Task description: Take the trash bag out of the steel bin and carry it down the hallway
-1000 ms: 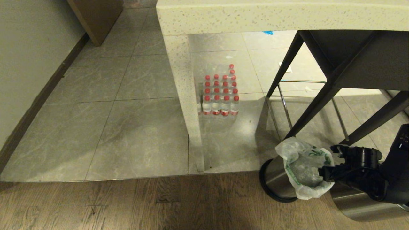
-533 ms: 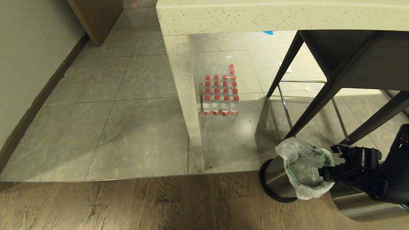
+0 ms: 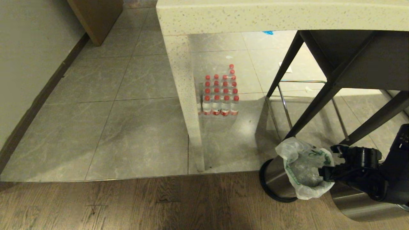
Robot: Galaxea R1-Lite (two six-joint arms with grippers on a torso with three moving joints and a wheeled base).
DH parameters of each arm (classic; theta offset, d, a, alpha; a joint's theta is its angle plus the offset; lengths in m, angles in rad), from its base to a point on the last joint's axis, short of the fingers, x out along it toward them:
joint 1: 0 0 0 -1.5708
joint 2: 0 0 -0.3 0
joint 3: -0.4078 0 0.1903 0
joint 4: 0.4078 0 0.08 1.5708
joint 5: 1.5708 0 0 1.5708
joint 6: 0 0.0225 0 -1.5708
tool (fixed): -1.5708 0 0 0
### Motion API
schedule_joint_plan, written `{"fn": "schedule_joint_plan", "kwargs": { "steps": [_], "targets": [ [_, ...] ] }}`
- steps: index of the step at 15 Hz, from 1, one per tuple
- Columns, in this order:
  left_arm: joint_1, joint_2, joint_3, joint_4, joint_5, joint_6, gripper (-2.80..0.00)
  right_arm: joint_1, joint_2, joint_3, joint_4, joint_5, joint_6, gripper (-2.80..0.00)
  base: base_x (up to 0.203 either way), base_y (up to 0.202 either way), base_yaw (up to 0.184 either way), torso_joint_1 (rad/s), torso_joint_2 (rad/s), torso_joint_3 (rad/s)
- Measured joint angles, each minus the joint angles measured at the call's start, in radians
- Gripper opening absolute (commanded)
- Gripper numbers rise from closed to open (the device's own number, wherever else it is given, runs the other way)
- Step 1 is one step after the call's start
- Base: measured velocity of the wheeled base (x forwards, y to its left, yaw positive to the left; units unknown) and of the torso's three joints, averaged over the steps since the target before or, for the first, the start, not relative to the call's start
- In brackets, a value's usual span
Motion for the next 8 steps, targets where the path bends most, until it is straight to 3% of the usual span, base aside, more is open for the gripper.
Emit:
{"fn": "schedule_joint_plan", "kwargs": {
  "steps": [8],
  "targets": [
    [0.0,0.0,0.0,0.0,0.0,0.0,-2.8,0.0,0.0,0.0,0.0,0.0,0.0,0.0,0.0,0.0,0.0,0.0,0.0,0.0]
  ]
}}
